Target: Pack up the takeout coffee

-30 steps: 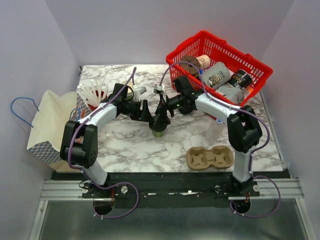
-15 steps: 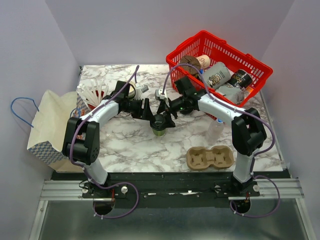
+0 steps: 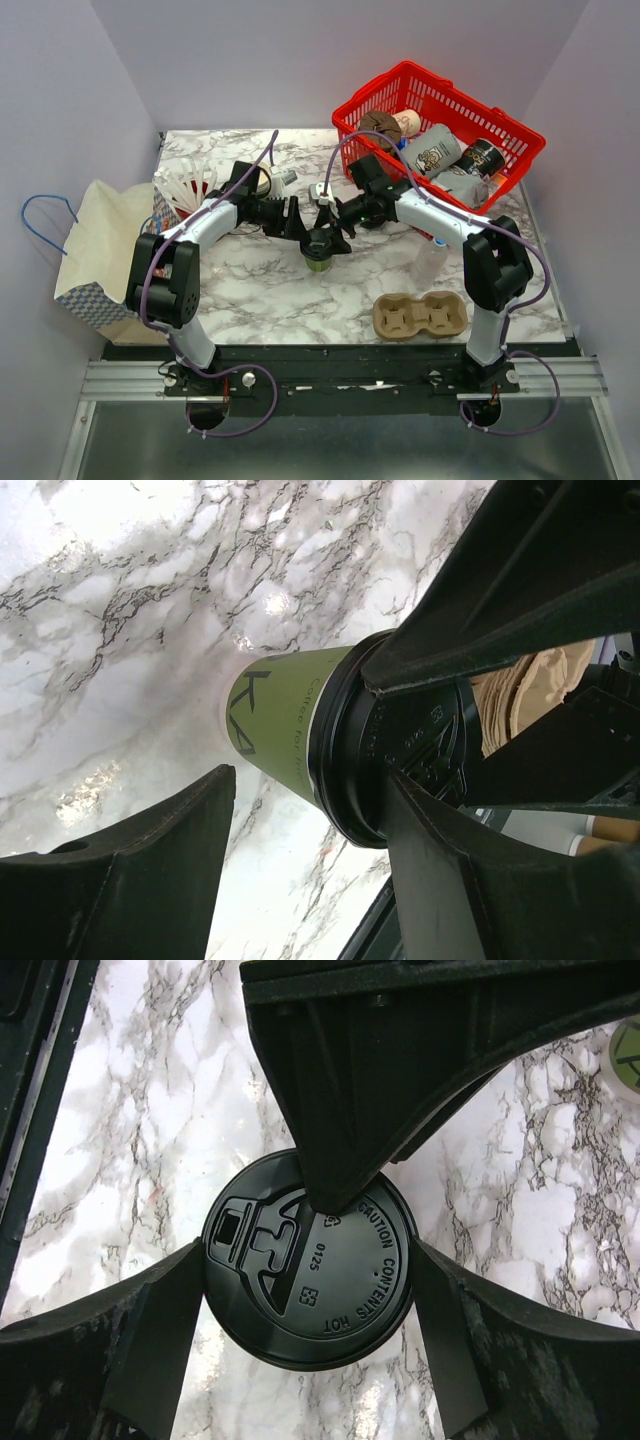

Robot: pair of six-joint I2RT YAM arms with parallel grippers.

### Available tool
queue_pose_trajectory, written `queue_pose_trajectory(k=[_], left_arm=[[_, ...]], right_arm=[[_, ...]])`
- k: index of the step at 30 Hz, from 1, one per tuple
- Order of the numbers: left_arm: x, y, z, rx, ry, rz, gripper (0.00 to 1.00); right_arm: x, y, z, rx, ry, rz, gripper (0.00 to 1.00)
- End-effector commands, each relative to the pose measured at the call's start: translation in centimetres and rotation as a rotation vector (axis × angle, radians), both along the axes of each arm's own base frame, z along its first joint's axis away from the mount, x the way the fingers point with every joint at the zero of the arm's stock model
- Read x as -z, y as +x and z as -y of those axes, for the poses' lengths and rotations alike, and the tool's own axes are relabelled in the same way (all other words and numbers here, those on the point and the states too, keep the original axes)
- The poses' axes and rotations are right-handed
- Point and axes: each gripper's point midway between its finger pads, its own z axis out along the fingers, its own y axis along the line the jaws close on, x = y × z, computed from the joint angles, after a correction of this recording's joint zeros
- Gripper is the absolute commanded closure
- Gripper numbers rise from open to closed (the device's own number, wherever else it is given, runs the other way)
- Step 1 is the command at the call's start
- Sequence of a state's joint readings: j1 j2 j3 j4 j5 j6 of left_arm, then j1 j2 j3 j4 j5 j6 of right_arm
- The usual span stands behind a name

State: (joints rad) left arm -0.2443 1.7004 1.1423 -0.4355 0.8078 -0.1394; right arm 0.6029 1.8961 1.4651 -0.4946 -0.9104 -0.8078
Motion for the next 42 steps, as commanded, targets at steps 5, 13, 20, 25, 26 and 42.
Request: queue_pose_trajectory(k=[5, 13, 20, 25, 26, 42], left_arm=[[3.8, 0.4, -1.4, -0.024, 0.123, -0.031, 0.34], [4.1, 0.7, -1.2, -0.027, 0.120, -0.043, 0.34], [4.7, 0.6, -1.2, -0.028, 0.120, -0.059, 0.34], [4.7, 1.1, -1.0, -0.030, 0.114, -0.053, 0.34], [4.8, 1.0, -1.0, -0.029, 0.111, -0.056, 0.34], [2.8, 1.7, 0.2, -0.043, -0.012, -0.012, 0.34]], right_arm=[[2.9, 0.4, 1.1, -0.007, -0.077, 0.108, 0.14], [5.6, -0.1, 1.7, -0.027, -0.153, 0.153, 0.16], [7.6, 0.7, 2.3, 0.012, -0.217, 0.272, 0.18], [8.8, 1.6, 2.7, 0.039, -0.254, 0.378, 0.18], [8.9, 1.6, 2.7, 0.046, -0.254, 0.388, 0.18], [10.3, -0.5, 2.7, 0.047, -0.295, 0.327, 0.18]])
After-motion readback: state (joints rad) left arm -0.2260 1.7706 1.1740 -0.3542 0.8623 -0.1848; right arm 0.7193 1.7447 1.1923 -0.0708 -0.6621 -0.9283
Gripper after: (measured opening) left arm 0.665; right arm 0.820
